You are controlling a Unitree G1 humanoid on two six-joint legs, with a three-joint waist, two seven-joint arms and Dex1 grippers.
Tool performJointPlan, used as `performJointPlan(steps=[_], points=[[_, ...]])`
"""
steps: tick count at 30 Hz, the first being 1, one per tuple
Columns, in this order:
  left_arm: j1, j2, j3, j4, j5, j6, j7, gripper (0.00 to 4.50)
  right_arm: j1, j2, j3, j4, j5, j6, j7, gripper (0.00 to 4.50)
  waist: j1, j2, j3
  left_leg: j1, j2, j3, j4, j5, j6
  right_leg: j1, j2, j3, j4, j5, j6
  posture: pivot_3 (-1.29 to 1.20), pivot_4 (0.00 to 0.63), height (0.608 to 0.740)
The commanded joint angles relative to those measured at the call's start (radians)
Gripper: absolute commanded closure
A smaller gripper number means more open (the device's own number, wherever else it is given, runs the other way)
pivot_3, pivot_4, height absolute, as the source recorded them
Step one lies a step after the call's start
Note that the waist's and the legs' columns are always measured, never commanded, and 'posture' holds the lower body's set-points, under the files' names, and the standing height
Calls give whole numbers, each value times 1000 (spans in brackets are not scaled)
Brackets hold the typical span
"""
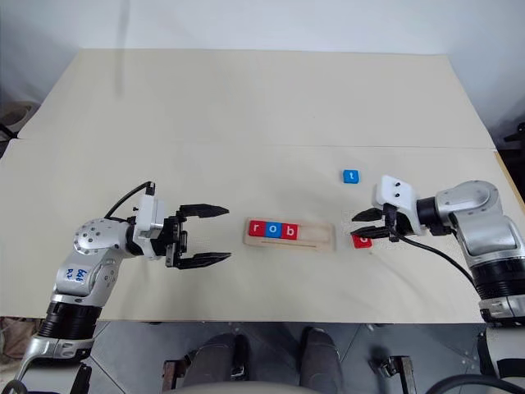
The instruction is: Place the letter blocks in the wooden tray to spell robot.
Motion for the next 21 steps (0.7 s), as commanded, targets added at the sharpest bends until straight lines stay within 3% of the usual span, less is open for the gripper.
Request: performJointPlan(steps=[1,14,17,21], points=[[-3,5,15,-29,-21,-7,0,0,8,-43,-5,3,-18,-48,43,2026,0,0,0,0,0,0,0,0,0,0,0,0,0,0,0,0,150,740],[-5,2,15,-33,-23,-8,9,0,10,-27,39,95,-97,-133,58,2026,-2,0,0,0,0,0,1,0,0,0,0,0,0,0,0,0,150,740],[-5,2,16,-34,-24,-8,11,0,11,-17,38,97,-98,-141,55,2651,-2,0,0,0,0,0,1,0,0,1,0,0,0,0,0,0,150,740],[-2,4,16,-40,-25,-6,13,0,20,-17,42,97,-104,-149,58,3970,-2,0,0,0,0,-1,2,0,0,1,0,0,1,0,0,0,150,740]])
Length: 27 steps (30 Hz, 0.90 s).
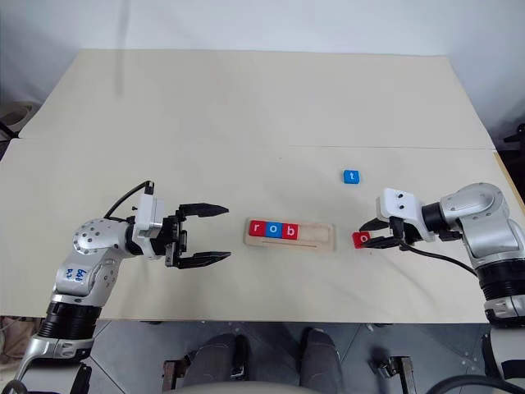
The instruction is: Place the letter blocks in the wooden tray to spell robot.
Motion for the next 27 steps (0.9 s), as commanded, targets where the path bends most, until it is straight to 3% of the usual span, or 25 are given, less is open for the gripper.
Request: performJointPlan(steps=[1,6,9,20,26,27], points=[[-1,5,15,-42,-19,-4,5,0,22,1,21,13,-26,-15,6,4262,0,0,0,0,0,0,0,0,0,0,0,0,0,0,0,0,150,740],[0,4,13,-43,-19,-4,8,0,16,10,7,17,-18,5,-16,4262,0,0,0,0,0,-1,2,0,0,1,0,0,0,0,0,0,150,740],[-2,1,10,-38,-17,-6,10,0,-3,13,-4,3,9,83,-5,3659,-1,0,0,0,0,0,2,0,0,1,0,0,0,0,0,0,150,740],[-4,-9,6,-32,-15,-12,16,0,2,-19,12,-21,-7,74,42,20,0,0,0,0,0,0,2,0,0,1,0,0,1,0,0,0,150,740],[-1,-12,9,-38,-15,-11,21,0,12,0,22,20,-38,-7,16,20,0,0,0,0,0,0,2,0,0,1,0,0,1,0,0,0,150,740],[-1,-11,9,-38,-15,-10,21,0,10,4,20,22,-38,-5,14,197,0,0,0,0,0,0,2,0,0,1,0,0,0,0,0,0,150,740]])
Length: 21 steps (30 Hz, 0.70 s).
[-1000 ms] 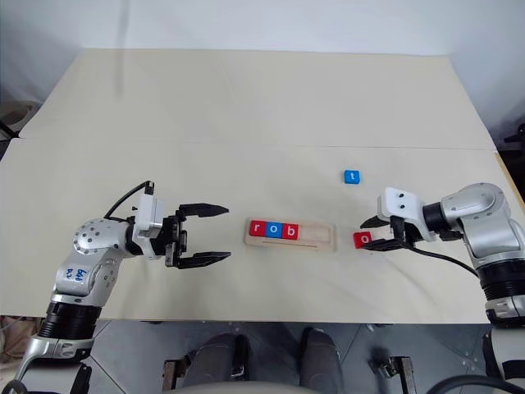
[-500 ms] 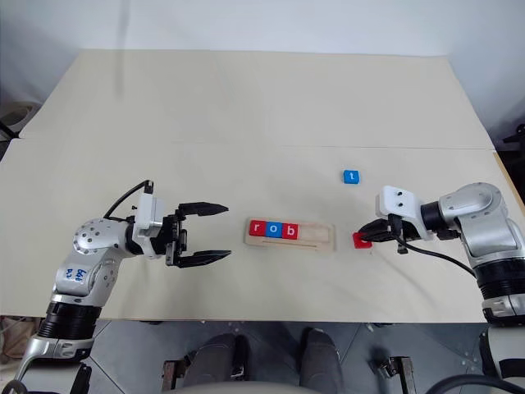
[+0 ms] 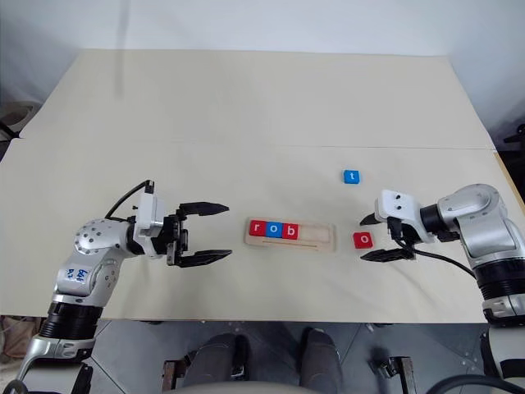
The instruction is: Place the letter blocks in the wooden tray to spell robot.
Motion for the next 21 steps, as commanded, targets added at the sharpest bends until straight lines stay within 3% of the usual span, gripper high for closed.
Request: performJointPlan(steps=[1,9,17,21], points=[[0,-2,9,-38,-14,-9,6,0,11,4,3,18,-7,-23,1,397,0,0,0,0,0,0,0,0,0,0,0,0,0,0,0,0,150,740],[-1,-2,7,-37,-16,-7,8,0,3,22,-11,-52,24,-4,-18,2974,0,0,0,0,0,0,0,0,0,0,0,0,0,0,0,0,150,740],[-2,-4,10,-37,-14,-5,20,0,-44,113,-8,-266,107,234,-72,2974,-1,0,0,0,0,0,0,0,0,-1,0,0,1,0,0,0,150,740],[5,-6,10,-43,-13,-6,29,0,-78,158,44,-318,78,304,-112,2974,0,0,0,0,0,0,0,0,0,-1,0,0,1,0,0,0,150,740]])
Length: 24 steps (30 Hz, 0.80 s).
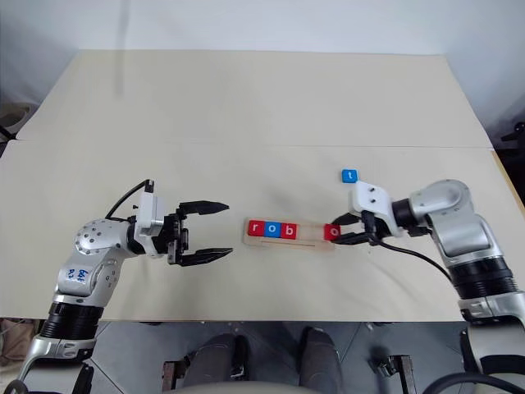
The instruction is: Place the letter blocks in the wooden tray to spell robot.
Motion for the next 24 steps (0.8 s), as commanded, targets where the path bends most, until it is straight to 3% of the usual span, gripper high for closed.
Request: performJointPlan(steps=[1,16,24], points=[[6,-1,10,-44,-13,-6,10,0,-27,28,33,-56,-12,57,-39,2974,2,0,0,0,0,0,0,0,0,0,0,0,0,0,0,0,150,740],[29,-1,10,-73,-16,1,31,0,-38,50,90,-44,-50,65,-82,2974,0,0,0,-1,0,0,1,-1,0,-1,0,0,0,0,0,0,150,740],[24,1,11,-73,-16,2,35,0,-33,41,88,-47,-53,65,-82,346,0,0,0,-1,0,0,1,-1,0,-1,0,0,0,0,0,0,150,740]])
